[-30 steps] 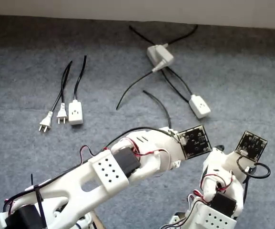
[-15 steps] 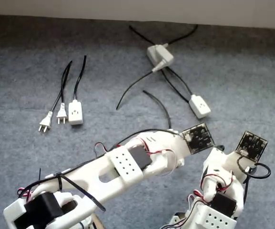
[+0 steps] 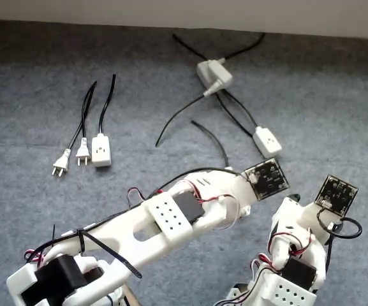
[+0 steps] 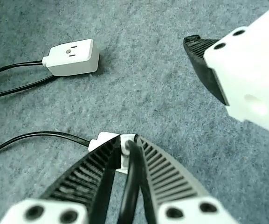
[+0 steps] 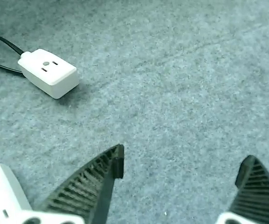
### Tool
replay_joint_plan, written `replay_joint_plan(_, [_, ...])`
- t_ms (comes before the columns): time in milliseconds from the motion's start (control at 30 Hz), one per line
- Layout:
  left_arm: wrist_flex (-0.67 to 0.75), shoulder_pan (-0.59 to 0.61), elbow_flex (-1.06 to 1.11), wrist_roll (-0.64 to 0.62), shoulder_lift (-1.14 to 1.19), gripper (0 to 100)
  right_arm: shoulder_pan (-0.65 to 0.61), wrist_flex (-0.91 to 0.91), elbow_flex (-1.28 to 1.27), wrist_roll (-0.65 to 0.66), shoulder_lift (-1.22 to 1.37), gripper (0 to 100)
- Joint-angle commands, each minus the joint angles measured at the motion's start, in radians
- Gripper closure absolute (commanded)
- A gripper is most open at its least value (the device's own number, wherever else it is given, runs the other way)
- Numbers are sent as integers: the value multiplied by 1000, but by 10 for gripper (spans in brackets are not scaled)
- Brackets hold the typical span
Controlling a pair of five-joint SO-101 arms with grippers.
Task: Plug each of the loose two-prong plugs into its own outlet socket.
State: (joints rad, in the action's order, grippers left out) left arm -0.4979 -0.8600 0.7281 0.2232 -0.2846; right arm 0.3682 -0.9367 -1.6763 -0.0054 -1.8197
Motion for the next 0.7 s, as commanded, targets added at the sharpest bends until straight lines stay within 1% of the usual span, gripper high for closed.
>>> replay_joint_plan(0, [20, 10, -42, -9, -2, 995, 8, -4, -30, 12, -12, 630])
replay_joint_plan(300, [44, 1, -30, -5, 82, 995, 8, -4, -30, 12, -12, 630])
replay_joint_plan(533, [43, -2, -30, -5, 84, 995, 8, -4, -30, 12, -12, 630])
replay_joint_plan(667, [9, -2, -30, -5, 82, 995, 8, -4, -30, 12, -12, 630])
